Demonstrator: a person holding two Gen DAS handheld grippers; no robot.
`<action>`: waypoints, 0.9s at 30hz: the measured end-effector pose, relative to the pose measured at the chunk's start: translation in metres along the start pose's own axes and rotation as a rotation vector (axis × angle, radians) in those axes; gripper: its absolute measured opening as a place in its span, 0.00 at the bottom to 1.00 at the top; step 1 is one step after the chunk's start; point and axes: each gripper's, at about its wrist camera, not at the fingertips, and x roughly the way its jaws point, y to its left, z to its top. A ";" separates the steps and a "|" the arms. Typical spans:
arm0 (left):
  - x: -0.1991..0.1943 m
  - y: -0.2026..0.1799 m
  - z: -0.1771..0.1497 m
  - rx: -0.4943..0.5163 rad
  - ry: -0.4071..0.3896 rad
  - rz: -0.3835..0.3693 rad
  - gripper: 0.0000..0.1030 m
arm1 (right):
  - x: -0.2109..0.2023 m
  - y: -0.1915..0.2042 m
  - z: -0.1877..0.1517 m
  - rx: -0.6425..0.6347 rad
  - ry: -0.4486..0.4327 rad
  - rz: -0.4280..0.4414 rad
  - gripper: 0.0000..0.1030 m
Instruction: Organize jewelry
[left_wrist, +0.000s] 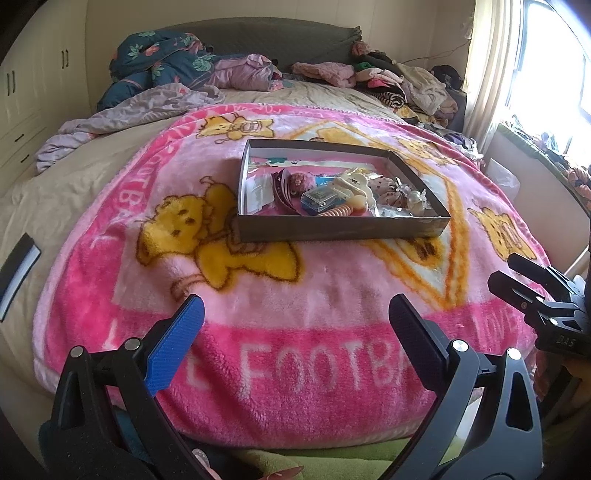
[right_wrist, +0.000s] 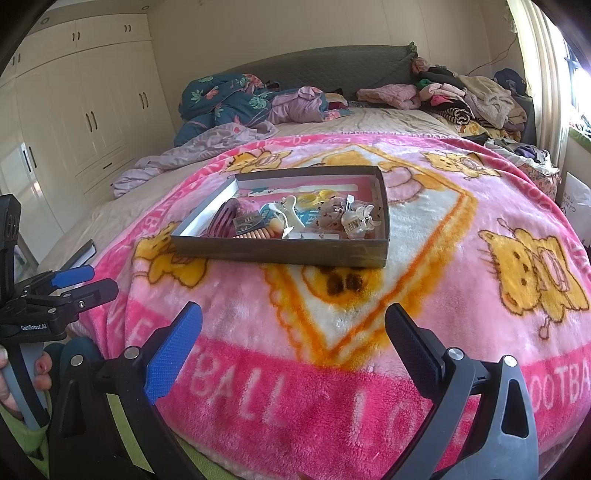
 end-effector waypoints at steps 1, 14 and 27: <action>0.000 0.000 0.000 0.000 0.001 0.000 0.89 | 0.000 0.000 0.000 0.001 0.000 0.000 0.94; 0.001 0.003 -0.001 0.001 0.004 0.018 0.89 | 0.000 0.000 0.000 0.000 0.000 0.000 0.94; 0.002 0.011 -0.001 -0.017 0.004 0.009 0.89 | 0.000 0.001 0.000 -0.006 0.001 -0.002 0.94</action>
